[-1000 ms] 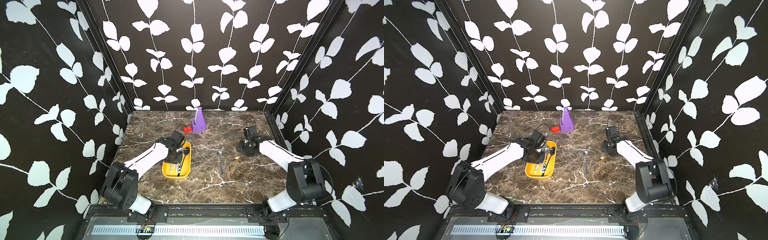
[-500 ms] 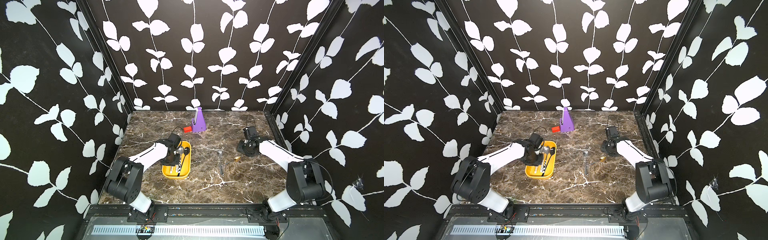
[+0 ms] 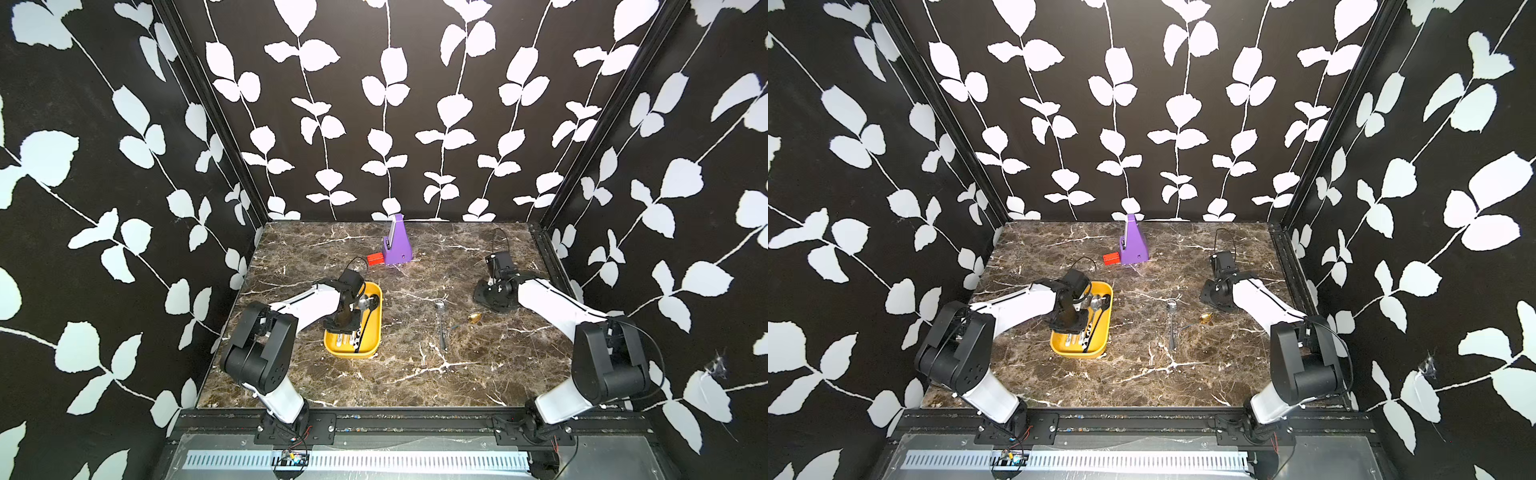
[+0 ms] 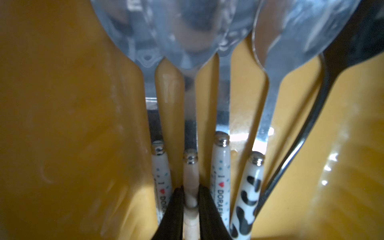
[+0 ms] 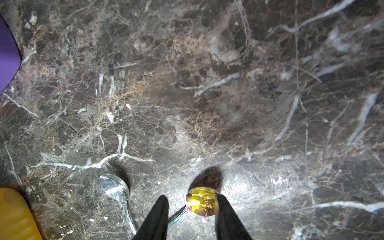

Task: Put the spoon into the storage box
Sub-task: Place the spoon in the storage box, then pick up the spoon from the center of the board.

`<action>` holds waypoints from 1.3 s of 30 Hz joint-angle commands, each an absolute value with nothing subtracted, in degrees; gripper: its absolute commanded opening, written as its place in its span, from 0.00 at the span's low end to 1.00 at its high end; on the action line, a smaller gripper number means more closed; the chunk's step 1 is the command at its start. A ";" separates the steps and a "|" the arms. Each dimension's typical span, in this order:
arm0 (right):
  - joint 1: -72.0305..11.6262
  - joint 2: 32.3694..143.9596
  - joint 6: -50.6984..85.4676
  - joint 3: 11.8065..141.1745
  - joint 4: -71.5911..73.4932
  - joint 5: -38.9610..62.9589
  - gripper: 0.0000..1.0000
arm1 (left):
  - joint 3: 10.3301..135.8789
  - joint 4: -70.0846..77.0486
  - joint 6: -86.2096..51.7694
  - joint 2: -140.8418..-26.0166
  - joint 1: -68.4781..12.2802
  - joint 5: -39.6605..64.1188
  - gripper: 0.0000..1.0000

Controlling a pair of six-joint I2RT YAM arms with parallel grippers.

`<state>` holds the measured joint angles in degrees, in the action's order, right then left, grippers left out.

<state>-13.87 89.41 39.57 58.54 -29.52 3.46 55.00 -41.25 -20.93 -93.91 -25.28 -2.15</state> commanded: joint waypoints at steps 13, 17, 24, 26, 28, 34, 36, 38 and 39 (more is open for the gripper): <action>-20.95 89.75 32.12 66.74 -38.26 -2.66 0.41 | 63.16 -49.04 -19.18 -80.86 -24.88 -4.52 0.47; -26.69 92.11 31.36 70.11 -41.73 -4.49 0.41 | 65.09 -49.71 -18.61 -77.29 -24.87 -5.89 0.50; -33.44 98.65 32.74 72.03 -41.67 -4.36 0.41 | 65.39 -49.66 -18.16 -73.22 -24.73 -6.35 0.51; -33.92 100.44 32.89 72.22 -41.21 -2.86 0.40 | 65.30 -50.00 -18.09 -72.34 -24.61 -6.41 0.51; -34.42 101.99 32.88 72.76 -41.46 -1.95 0.39 | 65.58 -50.45 -18.01 -71.38 -24.61 -5.87 0.51; -35.87 105.37 33.13 74.15 -41.81 -1.46 0.38 | 66.01 -50.54 -17.74 -68.85 -24.61 -6.39 0.53; -36.12 106.40 33.25 74.58 -41.91 -1.49 0.37 | 66.09 -50.60 -17.56 -68.77 -24.57 -6.70 0.53; -36.45 106.87 33.68 74.20 -40.74 -1.79 0.36 | 66.09 -50.62 -17.52 -68.88 -24.54 -6.81 0.53; -36.63 107.15 33.82 74.14 -40.45 -2.03 0.35 | 66.02 -50.56 -17.54 -68.82 -24.52 -6.87 0.53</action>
